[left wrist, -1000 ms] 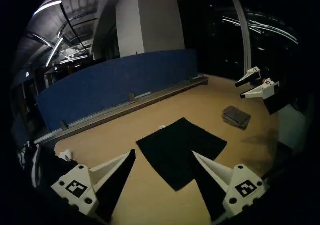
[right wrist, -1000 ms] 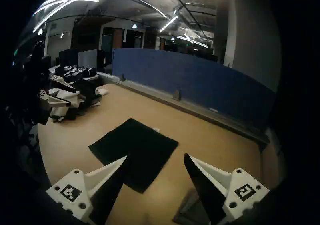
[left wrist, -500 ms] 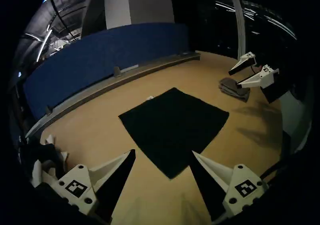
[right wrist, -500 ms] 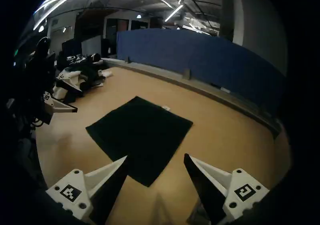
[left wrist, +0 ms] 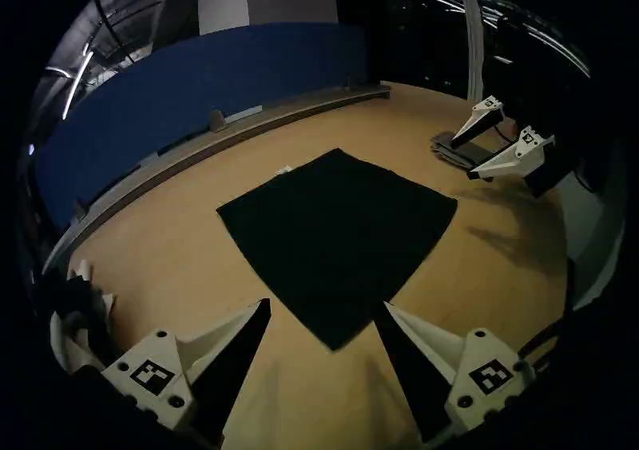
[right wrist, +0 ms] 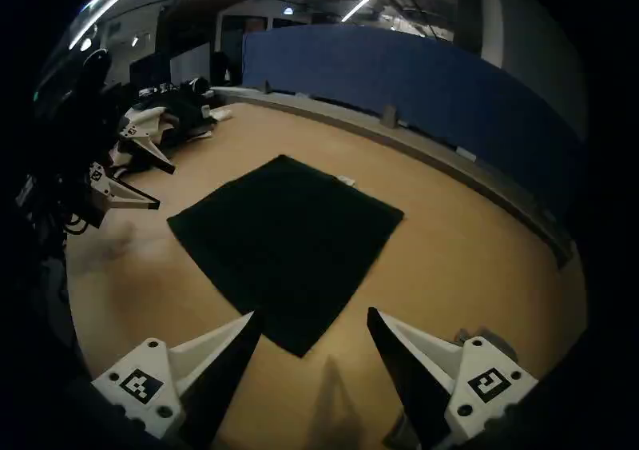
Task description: Fold towel
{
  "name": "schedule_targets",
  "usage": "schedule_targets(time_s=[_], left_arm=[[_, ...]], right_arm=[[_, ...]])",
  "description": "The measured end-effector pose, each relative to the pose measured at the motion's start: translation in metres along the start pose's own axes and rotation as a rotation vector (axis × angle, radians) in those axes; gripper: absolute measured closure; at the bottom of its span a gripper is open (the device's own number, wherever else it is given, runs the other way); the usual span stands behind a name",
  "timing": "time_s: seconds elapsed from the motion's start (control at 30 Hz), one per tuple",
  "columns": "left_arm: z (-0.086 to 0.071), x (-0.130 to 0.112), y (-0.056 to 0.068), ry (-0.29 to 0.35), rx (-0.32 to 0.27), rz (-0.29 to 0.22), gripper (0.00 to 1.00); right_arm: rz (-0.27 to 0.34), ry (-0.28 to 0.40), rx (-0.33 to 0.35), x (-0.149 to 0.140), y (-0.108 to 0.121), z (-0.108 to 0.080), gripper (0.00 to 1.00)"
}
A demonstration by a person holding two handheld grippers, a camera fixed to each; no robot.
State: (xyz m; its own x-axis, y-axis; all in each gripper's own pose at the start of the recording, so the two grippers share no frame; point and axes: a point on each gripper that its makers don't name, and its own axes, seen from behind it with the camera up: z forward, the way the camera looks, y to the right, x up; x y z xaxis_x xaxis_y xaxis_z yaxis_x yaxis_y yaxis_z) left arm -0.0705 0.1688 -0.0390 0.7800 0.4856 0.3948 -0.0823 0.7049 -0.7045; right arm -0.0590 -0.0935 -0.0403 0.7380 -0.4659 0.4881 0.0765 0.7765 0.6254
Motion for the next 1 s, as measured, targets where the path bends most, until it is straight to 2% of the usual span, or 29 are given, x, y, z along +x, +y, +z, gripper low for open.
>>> schedule_targets(time_s=[0.37,0.53,0.7,0.9,1.0], left_arm=[[0.016,-0.037,0.009,-0.141,-0.052,0.004,0.06],[0.022,-0.042,0.012,-0.166,-0.063,-0.01,0.06],[0.027,-0.045,0.014,-0.182,-0.07,-0.003,0.06],[0.032,-0.051,0.02,-0.209,-0.086,0.008,0.1],[0.034,-0.052,0.022,-0.218,-0.088,0.009,0.17]], right_arm=[[0.008,-0.111,0.043,-0.04,-0.007,0.025,0.02],[0.005,-0.133,0.055,-0.046,-0.009,0.03,0.02],[0.003,-0.142,0.059,-0.049,-0.008,0.033,0.03],[0.011,-0.168,0.067,-0.055,-0.008,0.035,0.15],[0.016,-0.178,0.071,-0.058,-0.009,0.035,0.21]])
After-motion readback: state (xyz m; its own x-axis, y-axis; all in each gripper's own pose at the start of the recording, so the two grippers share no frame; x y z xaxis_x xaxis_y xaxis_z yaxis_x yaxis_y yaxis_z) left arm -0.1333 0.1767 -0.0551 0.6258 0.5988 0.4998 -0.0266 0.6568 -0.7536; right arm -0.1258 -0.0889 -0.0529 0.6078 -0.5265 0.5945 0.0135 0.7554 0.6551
